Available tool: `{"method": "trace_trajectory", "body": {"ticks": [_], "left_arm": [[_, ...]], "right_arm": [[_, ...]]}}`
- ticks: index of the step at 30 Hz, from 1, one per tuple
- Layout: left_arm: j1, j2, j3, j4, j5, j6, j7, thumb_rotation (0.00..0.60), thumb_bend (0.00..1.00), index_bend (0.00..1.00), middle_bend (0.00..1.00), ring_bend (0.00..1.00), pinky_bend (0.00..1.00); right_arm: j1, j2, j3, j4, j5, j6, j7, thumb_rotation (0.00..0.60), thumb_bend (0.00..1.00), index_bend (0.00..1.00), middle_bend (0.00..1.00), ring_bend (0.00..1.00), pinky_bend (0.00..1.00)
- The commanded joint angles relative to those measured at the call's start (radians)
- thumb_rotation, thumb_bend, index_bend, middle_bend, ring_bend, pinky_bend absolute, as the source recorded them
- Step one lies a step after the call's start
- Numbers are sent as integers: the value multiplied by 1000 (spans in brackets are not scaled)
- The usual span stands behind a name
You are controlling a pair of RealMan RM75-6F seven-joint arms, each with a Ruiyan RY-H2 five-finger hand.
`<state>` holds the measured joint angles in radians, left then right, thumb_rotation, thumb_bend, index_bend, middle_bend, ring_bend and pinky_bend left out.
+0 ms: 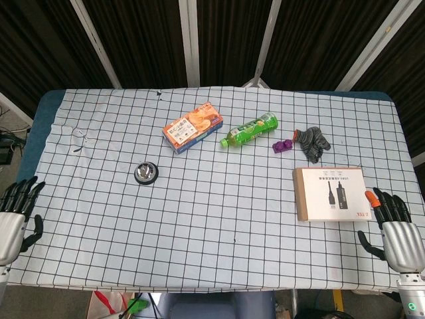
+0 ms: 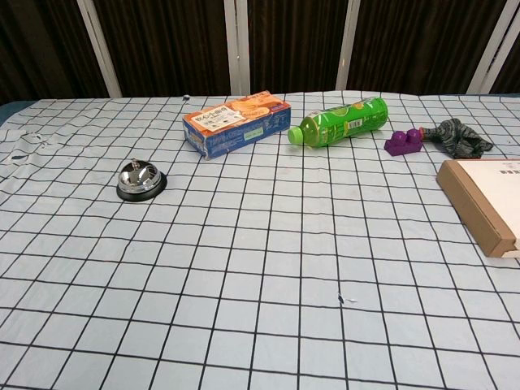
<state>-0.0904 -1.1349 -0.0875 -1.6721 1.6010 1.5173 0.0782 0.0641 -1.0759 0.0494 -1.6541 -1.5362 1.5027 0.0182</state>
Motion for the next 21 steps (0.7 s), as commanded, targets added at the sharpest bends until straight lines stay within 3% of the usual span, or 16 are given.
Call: {"method": "trace_trajectory", "body": {"ticks": [1, 8, 12, 21], "left_arm": [[-109, -77, -79, 43, -76, -111, 41, 600, 910, 0, 0, 0, 0], [-298, -243, -162, 147, -227, -325, 168, 600, 910, 0, 0, 0, 0], [-378, -343, -185, 220, -282, -386, 230, 600, 909, 0, 0, 0, 0], [-501, -535, -181, 410, -378, -500, 295, 600, 909, 0, 0, 0, 0]], "right_arm": [[2, 0, -1, 0, 1, -6, 0, 600, 387, 79, 0, 0, 0], [8, 0, -3, -1, 4, -22, -4, 600, 388, 78, 0, 0, 0], [9, 2, -2, -3, 8, -24, -2, 600, 388, 79, 0, 0, 0], [10, 6, 2, 3, 14, -28, 15, 600, 388, 78, 0, 0, 0]]}}
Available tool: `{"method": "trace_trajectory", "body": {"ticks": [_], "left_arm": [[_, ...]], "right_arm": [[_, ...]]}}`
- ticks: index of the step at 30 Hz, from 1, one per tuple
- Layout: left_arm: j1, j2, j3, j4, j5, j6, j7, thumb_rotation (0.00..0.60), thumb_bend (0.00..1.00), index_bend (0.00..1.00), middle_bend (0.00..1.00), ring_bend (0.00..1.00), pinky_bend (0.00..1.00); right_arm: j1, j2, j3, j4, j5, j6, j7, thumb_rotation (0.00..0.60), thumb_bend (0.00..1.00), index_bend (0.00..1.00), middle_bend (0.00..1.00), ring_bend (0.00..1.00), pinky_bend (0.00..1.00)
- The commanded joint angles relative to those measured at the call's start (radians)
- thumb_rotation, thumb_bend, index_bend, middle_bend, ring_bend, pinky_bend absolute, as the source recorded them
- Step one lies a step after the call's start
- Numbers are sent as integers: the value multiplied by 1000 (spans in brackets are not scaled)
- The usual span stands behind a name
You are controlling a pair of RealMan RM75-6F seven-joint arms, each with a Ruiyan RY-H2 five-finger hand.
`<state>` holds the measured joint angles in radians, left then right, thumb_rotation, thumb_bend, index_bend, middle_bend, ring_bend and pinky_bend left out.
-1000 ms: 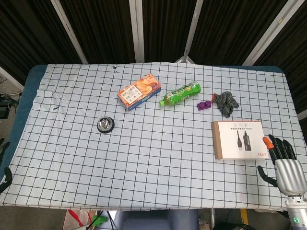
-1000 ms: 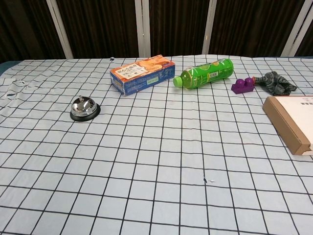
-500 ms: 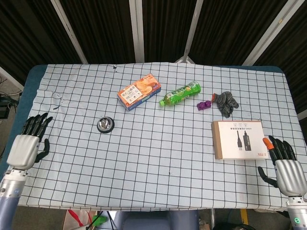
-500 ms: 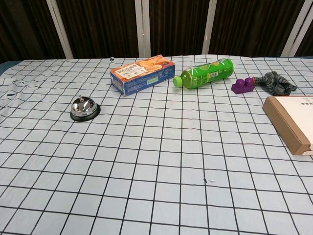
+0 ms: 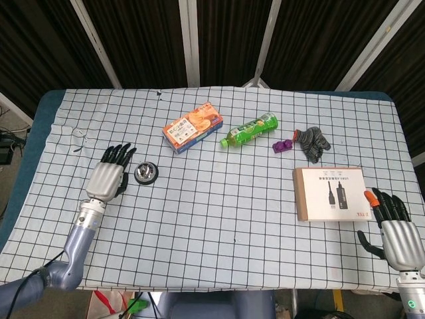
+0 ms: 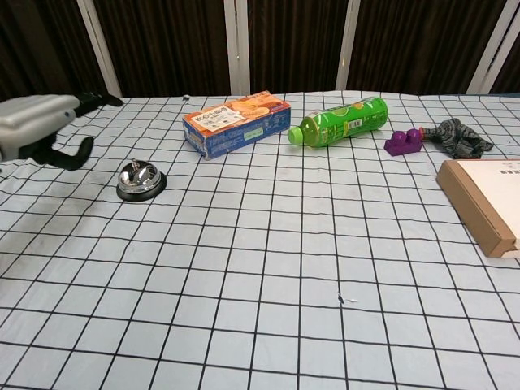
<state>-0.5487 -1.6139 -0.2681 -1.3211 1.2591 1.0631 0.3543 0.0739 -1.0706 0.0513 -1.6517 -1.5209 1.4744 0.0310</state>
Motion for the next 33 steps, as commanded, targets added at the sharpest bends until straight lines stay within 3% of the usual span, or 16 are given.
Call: {"method": "trace_trajectory", "body": {"ticks": [1, 13, 21, 25, 30, 33], "left_arm": [[-55, -75, 2, 79, -44, -60, 23, 600, 909, 0, 0, 0, 0], [-147, -241, 32, 242, -87, -126, 106, 600, 909, 0, 0, 0, 0], [-148, -280, 58, 319, -76, -101, 101, 600, 909, 0, 0, 0, 0], [-141, -206, 30, 177, -17, 12, 88, 600, 909, 0, 0, 0, 0], [-81, -14, -5, -186, 15, 158, 165, 600, 909, 0, 0, 0, 0], [-8, 128, 8, -415, -8, 227, 242, 600, 909, 0, 0, 0, 0]], "right_arm": [[0, 1, 0, 1, -1, 0, 4, 600, 388, 78, 0, 0, 0], [-3, 8, -2, 6, -10, 8, 27, 600, 388, 79, 0, 0, 0], [-16, 18, -4, 16, -25, 36, 70, 600, 388, 79, 0, 0, 0], [-18, 17, -2, 19, -30, 44, 76, 600, 387, 78, 0, 0, 0], [-15, 14, -5, 20, -37, 41, 72, 600, 388, 79, 0, 0, 0], [-15, 14, -6, 18, -38, 40, 71, 600, 388, 79, 0, 0, 0]]}}
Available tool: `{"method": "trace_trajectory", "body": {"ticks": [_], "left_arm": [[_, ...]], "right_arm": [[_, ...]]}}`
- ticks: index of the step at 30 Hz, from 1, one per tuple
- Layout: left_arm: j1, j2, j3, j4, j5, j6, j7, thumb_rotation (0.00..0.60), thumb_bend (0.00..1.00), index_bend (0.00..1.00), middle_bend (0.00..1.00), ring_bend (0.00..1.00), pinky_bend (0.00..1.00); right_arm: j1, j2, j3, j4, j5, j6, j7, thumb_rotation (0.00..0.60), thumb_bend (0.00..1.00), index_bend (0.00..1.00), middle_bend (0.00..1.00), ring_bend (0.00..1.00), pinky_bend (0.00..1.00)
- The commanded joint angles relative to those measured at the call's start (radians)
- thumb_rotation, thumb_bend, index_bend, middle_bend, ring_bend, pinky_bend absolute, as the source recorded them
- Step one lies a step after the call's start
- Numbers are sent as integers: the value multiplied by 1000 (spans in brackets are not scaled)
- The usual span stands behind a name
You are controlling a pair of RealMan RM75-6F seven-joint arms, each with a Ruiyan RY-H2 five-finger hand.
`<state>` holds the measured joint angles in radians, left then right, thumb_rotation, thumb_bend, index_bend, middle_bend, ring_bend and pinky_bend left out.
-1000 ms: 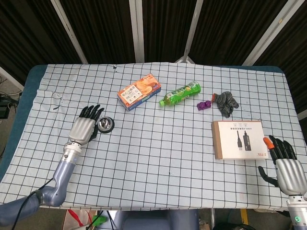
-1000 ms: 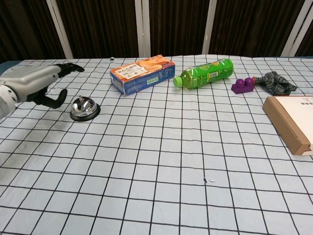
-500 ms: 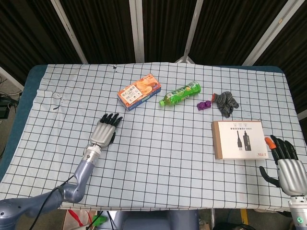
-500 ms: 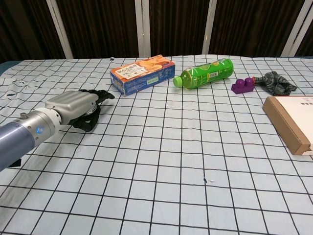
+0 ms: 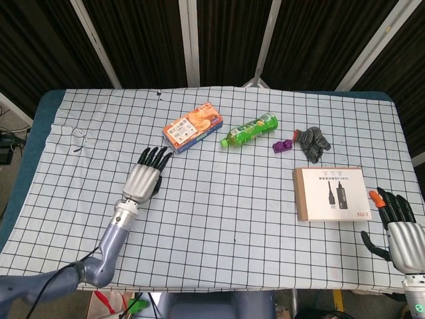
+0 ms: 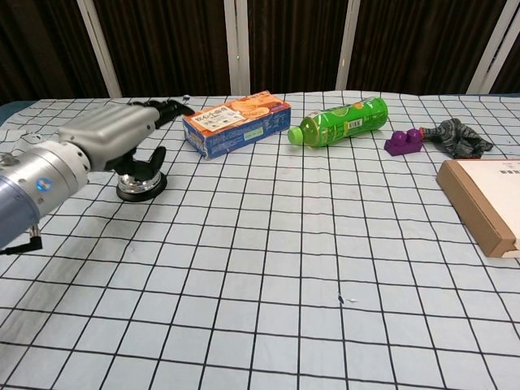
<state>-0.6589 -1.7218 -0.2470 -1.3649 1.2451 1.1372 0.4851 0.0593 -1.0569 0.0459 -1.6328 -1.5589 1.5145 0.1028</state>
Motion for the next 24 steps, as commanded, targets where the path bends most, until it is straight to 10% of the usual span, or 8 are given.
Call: {"method": "trace_trajectory", "body": {"ticks": [1, 6, 12, 24], "left_arm": [[138, 292, 4, -454, -2, 183, 132, 600, 909, 0, 0, 0, 0], [302, 485, 135, -651, 51, 311, 133, 600, 904, 0, 0, 0, 0], [475, 585, 290, -578, 211, 447, -75, 600, 901, 0, 0, 0, 0], [597, 608, 329, -348, 314, 555, -376, 600, 899, 0, 0, 0, 0]], "right_arm": [[0, 0, 0, -1, 0, 0, -1, 600, 388, 79, 0, 0, 0], [-2, 1, -2, -6, -5, 5, -5, 600, 388, 79, 0, 0, 0], [-2, -1, -6, -13, -12, 4, -19, 600, 388, 79, 0, 0, 0], [-6, -1, -6, -20, -15, 13, -30, 600, 388, 79, 0, 0, 1]]}}
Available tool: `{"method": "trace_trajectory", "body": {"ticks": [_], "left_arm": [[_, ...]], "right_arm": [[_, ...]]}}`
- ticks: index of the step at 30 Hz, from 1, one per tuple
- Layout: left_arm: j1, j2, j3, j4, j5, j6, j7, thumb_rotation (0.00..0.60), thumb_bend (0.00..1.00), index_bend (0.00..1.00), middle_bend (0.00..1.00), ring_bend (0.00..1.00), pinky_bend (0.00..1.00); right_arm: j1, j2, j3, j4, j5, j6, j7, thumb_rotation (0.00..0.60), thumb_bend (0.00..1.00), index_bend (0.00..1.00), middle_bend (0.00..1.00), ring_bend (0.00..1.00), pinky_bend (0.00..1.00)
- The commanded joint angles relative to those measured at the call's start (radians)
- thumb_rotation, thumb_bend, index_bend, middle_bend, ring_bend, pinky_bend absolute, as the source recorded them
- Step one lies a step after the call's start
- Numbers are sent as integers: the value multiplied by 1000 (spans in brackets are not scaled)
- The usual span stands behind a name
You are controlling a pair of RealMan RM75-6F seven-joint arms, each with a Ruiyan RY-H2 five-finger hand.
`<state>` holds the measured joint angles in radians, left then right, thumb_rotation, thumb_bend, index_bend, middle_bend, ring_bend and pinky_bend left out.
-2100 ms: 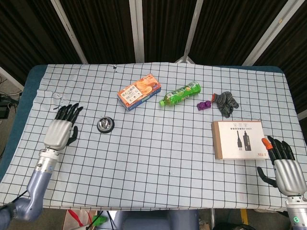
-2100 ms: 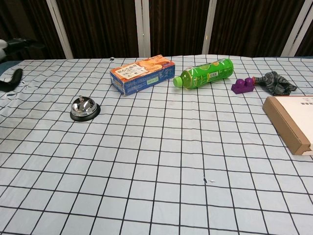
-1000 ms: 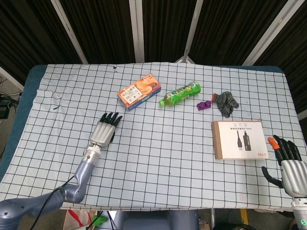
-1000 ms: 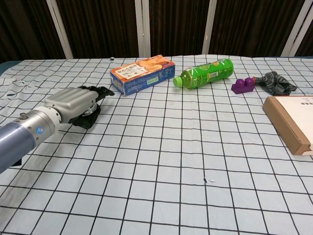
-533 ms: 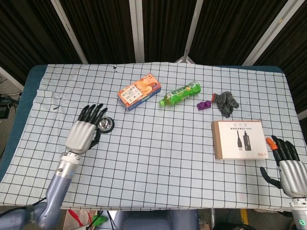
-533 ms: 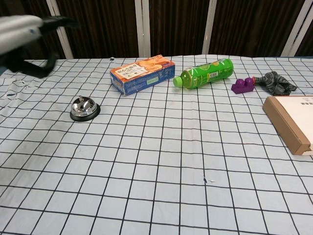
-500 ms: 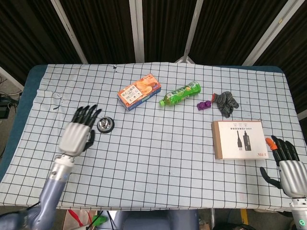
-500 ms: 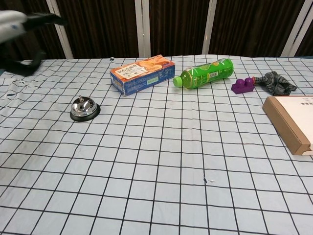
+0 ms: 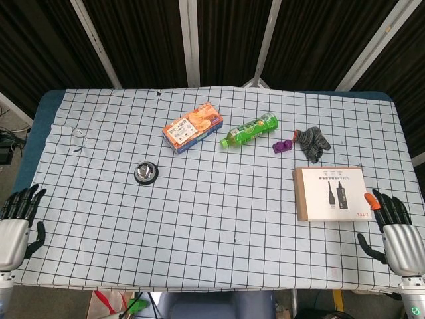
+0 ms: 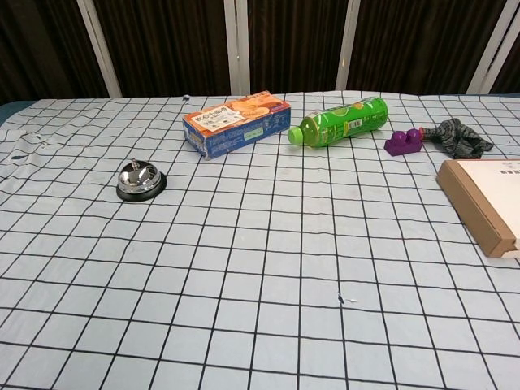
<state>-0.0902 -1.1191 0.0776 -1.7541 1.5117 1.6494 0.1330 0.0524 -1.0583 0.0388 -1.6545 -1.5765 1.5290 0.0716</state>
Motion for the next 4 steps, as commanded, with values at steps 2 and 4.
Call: {"method": "trace_trajectory", "body": {"ticks": [2, 4], "left_arm": [[33, 1, 6, 49, 56, 44, -20, 600, 899, 0, 0, 0, 0], [34, 4, 13, 44, 60, 24, -24, 600, 899, 0, 0, 0, 0]], "right_arm": [[2, 0, 2, 0, 7, -6, 3, 600, 388, 79, 0, 0, 1], [6, -1, 5, 2, 15, -15, 1, 600, 388, 79, 0, 0, 1]]}}
